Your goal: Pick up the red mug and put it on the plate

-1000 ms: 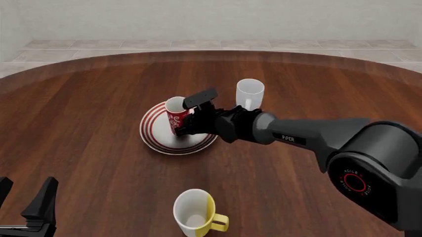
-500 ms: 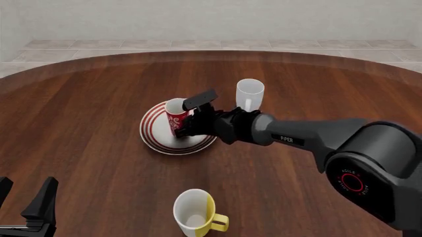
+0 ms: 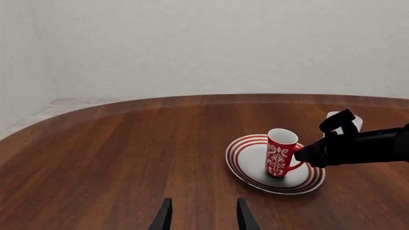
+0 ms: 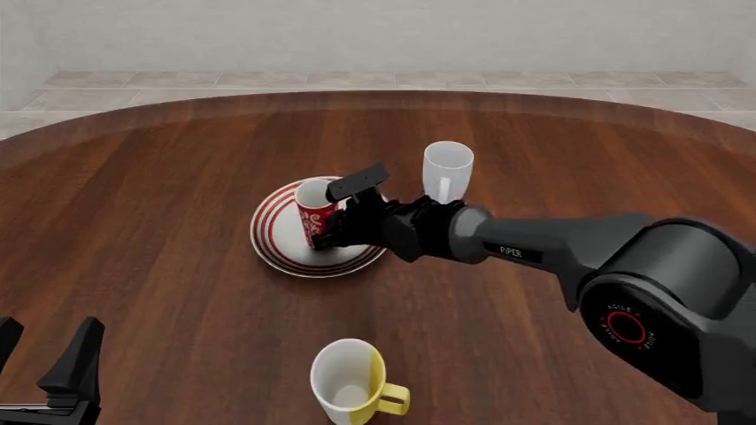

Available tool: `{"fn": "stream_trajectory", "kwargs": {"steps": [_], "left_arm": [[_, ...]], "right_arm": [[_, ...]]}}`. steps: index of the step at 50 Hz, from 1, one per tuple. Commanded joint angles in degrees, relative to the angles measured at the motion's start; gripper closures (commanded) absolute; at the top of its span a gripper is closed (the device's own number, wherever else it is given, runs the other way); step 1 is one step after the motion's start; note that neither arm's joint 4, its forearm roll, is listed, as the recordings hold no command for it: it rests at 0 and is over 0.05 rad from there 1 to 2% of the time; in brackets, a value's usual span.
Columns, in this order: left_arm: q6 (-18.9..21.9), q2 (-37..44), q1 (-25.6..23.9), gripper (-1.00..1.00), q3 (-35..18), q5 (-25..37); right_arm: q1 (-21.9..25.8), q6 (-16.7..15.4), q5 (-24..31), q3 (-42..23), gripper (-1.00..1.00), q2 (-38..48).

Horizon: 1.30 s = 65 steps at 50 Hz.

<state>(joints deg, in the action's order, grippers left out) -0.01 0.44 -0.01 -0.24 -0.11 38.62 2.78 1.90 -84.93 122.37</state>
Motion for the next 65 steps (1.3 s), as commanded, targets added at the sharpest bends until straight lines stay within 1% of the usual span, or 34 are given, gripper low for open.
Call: {"fn": "stream_trajectory", "kwargs": {"steps": [1,19,31,32,34,35,37,41,45,46,47,49,52,54,60,63,64,65], "left_arm": [[0.0,0.0,0.0,-1.0,0.0,0.0],[0.0,0.0,0.0,-1.0,0.0,0.0],[0.0,0.0,0.0,-1.0,0.0,0.0],[0.0,0.0,0.0,-1.0,0.0,0.0],[0.0,0.0,0.0,-1.0,0.0,0.0],[0.0,0.0,0.0,-1.0,0.0,0.0],[0.0,0.0,0.0,-1.0,0.0,0.0],[0.0,0.0,0.0,-1.0,0.0,0.0],[0.0,0.0,0.0,-1.0,0.0,0.0],[0.0,0.0,0.0,-1.0,0.0,0.0],[0.0,0.0,0.0,-1.0,0.0,0.0],[0.0,0.0,0.0,-1.0,0.0,0.0],[0.0,0.0,0.0,-1.0,0.0,0.0],[0.0,0.0,0.0,-1.0,0.0,0.0],[0.0,0.0,0.0,-1.0,0.0,0.0],[0.0,0.0,0.0,-1.0,0.0,0.0],[0.0,0.0,0.0,-1.0,0.0,0.0],[0.0,0.0,0.0,-1.0,0.0,0.0]], "right_arm": [[-0.1,0.4,0.0,-0.3,1.0,-0.1],[-0.4,0.1,-0.1,-0.7,1.0,0.6],[0.4,0.4,0.3,-1.0,1.0,0.9],[-0.1,0.0,0.5,-1.2,-1.0,1.1],[-0.4,1.2,1.3,-2.0,-1.0,1.7],[-0.5,0.7,1.6,-2.3,-1.0,1.9],[0.2,1.1,1.6,-2.1,-1.0,1.8],[-0.9,1.0,1.8,-2.5,-1.0,2.1],[-0.1,1.0,1.9,-2.3,-1.0,1.8],[-0.8,0.6,1.7,-2.3,-1.0,1.8],[-0.9,1.1,2.0,-2.6,-1.0,2.0],[-0.7,0.5,1.8,-2.3,-1.0,1.6],[-0.7,0.6,2.1,-2.2,-1.0,0.9],[-0.6,0.1,2.0,-1.5,-1.0,-0.2],[0.1,0.7,2.1,0.3,-1.0,-3.0],[0.0,0.3,2.0,1.7,-1.0,-5.2],[0.0,0.4,2.0,2.2,-1.0,-5.8],[1.1,1.1,1.9,3.3,-1.0,-6.8]]}}
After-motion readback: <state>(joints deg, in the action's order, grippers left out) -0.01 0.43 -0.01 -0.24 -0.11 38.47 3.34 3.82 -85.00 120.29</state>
